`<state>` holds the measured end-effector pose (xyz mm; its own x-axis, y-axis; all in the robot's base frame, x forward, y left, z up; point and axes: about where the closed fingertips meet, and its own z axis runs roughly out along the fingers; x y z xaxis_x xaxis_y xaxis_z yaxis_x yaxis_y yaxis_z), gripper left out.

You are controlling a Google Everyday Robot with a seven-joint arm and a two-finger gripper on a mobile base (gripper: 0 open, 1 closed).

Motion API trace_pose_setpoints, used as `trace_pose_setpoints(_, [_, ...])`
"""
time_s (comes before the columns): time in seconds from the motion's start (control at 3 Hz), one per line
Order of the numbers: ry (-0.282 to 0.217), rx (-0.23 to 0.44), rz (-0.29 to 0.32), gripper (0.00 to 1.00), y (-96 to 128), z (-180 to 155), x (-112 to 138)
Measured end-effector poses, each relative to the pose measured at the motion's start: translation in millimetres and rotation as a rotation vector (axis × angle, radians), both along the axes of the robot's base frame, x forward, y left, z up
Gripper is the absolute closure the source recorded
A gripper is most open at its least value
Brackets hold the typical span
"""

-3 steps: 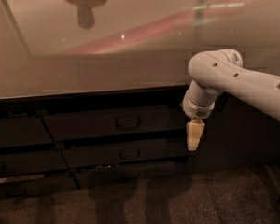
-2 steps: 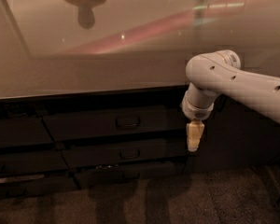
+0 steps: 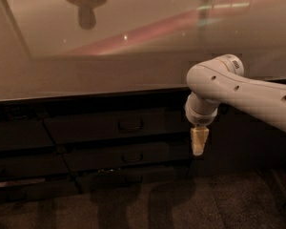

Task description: Open top drawer

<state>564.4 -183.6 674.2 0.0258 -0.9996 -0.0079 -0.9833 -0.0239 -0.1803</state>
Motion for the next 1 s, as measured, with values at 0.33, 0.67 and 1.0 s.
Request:
trace_pose_setpoints(0.33, [0.019, 0.001, -0.036, 0.00, -10, 0, 7])
trace_pose_setpoints(0.67, [0.052, 0.000, -0.113, 0.00, -39, 0, 33])
trace_pose_setpoints(1.0, [0.078, 0.002, -0.123, 0.00, -42, -11, 32])
